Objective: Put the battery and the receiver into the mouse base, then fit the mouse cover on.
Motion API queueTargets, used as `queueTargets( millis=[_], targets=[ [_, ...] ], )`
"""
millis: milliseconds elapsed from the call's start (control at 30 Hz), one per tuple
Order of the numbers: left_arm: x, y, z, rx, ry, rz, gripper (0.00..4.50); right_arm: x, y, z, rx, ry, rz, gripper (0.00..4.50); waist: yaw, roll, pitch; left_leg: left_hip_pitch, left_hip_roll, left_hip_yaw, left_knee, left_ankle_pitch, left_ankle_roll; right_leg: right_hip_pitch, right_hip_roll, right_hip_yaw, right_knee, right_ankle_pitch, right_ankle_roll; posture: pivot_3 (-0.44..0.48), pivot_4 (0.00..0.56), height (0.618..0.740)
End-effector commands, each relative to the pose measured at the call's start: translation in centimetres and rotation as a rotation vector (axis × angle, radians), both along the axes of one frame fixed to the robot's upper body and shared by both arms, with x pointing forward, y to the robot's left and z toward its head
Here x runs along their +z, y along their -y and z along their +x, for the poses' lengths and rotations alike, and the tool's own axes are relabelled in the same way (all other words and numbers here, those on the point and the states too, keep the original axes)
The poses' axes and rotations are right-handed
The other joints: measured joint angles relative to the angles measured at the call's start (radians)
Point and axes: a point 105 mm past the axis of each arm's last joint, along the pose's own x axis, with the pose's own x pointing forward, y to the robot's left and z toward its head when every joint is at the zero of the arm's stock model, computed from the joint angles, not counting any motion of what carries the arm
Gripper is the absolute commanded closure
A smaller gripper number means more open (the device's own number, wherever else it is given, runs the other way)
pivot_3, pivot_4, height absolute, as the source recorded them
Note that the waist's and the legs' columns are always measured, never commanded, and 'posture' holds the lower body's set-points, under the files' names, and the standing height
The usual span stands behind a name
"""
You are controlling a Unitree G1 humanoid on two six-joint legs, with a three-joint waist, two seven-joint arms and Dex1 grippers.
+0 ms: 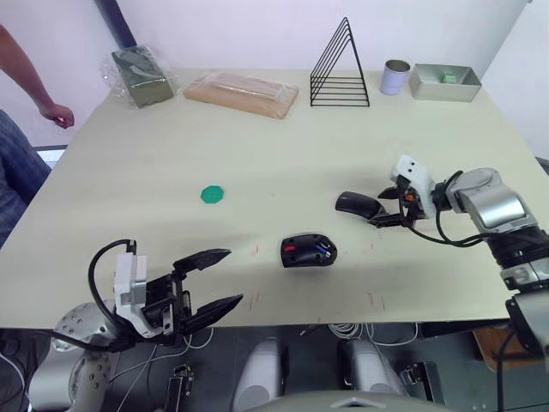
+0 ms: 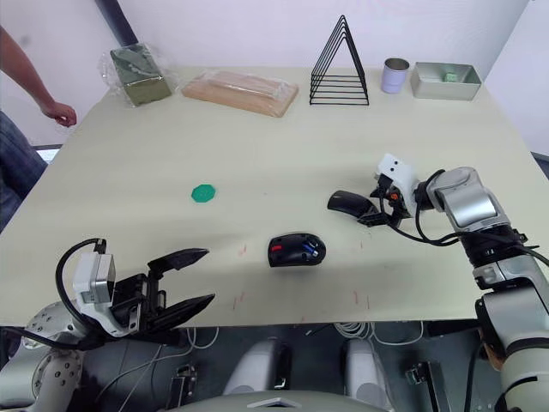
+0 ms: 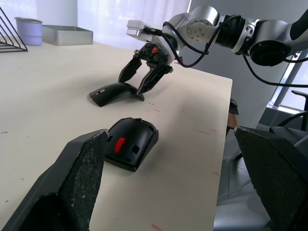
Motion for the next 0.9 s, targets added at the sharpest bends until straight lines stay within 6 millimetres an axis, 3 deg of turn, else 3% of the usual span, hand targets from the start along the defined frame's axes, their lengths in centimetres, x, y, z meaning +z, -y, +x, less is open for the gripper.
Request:
queueTargets(
  millis=[33,700,733,767,900],
  targets=[
    [0.37,0.40,0.02,-0.012,0.014,0.002,0.07,0.83,0.08,-0.07,-0.023,0.049,0.026,0.00,0.001,0.000,0.000,0.000,0.000,0.000,0.000,0.000,0.000,0.000,0.000,0.000,0.000,0.000,0.000,0.000,0.150,0.740],
    [0.25,0.33,0.17,-0.013,0.007,-0.001,0.07,0.95,0.27,-0.22,-0.090,0.076,0.054,0.00,-0.001,0.000,0.000,0.000,0.000,0.000,0.000,0.000,0.000,0.000,0.000,0.000,0.000,0.000,0.000,0.000,0.150,0.740],
    [0.26,0.31,0.20,-0.013,0.008,-0.001,0.00,0.95,0.26,-0.20,-0.091,0.076,0.054,0.51,-0.001,0.000,0.000,0.000,0.000,0.000,0.000,0.000,0.000,0.000,0.000,0.000,0.000,0.000,0.000,0.000,0.150,0.740],
    [0.25,0.29,0.20,-0.012,0.010,0.001,0.00,0.94,0.25,-0.20,-0.090,0.078,0.052,0.74,-0.001,0.000,0.000,0.000,0.000,0.000,0.000,0.000,0.000,0.000,0.000,0.000,0.000,0.000,0.000,0.000,0.150,0.740],
    [0.23,0.22,0.35,-0.004,0.022,0.007,0.00,0.83,0.19,-0.23,-0.088,0.078,0.049,0.74,-0.001,0.000,0.000,0.000,0.000,0.000,0.000,0.000,0.000,0.000,0.000,0.000,0.000,0.000,0.000,0.000,0.150,0.740]
  ],
)
